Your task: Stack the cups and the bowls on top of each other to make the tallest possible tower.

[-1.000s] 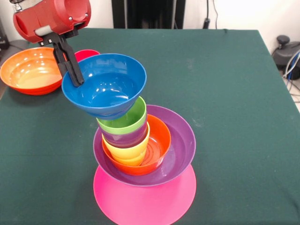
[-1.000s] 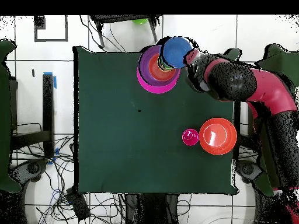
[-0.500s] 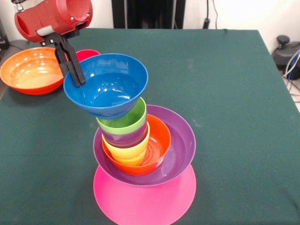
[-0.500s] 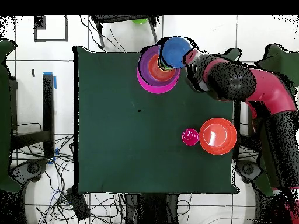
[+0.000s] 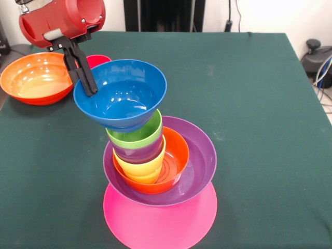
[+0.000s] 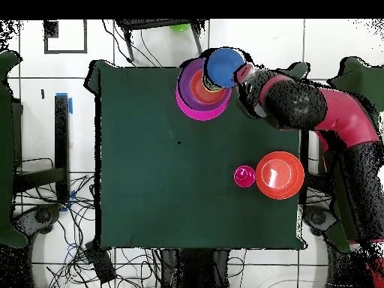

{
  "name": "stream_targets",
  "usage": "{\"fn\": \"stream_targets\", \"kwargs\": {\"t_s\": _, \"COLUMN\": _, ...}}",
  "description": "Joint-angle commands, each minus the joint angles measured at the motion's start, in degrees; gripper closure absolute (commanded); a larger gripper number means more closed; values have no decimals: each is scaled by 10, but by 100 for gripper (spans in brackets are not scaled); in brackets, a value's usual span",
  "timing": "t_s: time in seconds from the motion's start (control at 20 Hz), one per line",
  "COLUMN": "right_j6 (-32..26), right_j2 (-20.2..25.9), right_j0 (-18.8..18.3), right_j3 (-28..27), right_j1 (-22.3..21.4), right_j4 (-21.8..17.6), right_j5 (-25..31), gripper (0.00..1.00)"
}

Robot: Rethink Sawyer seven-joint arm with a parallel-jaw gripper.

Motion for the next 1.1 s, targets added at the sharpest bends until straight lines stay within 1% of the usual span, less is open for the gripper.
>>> {"fn": "stream_targets", "kwargs": {"t_s": 0.05, "right_j6": -111, "right_j2": -2, "right_j0": 28, "right_j3": 24, "right_j1": 5, "right_j4": -39, "right_j5": -16, "gripper": 100}}
{"fn": "stream_targets", "kwargs": {"t_s": 0.9, "right_j6": -113, "right_j2": -1, "right_j0": 30, "right_j3": 12, "right_j1": 10, "right_j4": -38, "right_j5": -22, "gripper": 100}}
{"fn": "stream_targets", "kwargs": {"t_s": 1.1, "right_j6": -114, "right_j2": -1, "right_j0": 31, "right_j3": 9, "right_j1": 12, "right_j4": -36, "right_j5": -17, "gripper": 100}}
